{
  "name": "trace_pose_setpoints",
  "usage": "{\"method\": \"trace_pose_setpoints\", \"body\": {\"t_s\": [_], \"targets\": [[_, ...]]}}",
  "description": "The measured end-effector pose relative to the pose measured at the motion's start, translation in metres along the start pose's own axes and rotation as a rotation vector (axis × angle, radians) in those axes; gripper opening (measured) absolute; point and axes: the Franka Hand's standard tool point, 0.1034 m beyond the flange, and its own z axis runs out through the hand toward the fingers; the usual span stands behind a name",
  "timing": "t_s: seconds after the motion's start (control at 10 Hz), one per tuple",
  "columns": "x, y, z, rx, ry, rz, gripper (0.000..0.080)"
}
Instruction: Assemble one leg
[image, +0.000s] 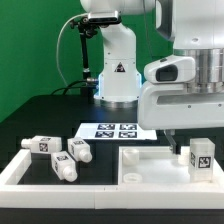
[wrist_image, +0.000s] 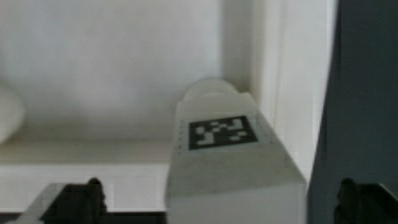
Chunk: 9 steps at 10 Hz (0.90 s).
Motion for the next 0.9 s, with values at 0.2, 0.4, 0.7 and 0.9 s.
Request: {"method": "trace_pose_setpoints", "body": {"t_s": [0.2, 0.4, 0.7, 0.9], "targets": [[0.0001, 0.0004, 0.0002, -0.001, 0.001, 0.039, 0.0391], [-0.0001, -0.0001, 0.0004, -0.001, 0.001, 0.194, 0.0284], [-0.0004, 0.0003, 0.0003, 0.001, -0.002, 0.582, 0.0284], [0.0004, 0.0, -0.0004, 0.014, -0.028, 1.045, 0.0284]]}}
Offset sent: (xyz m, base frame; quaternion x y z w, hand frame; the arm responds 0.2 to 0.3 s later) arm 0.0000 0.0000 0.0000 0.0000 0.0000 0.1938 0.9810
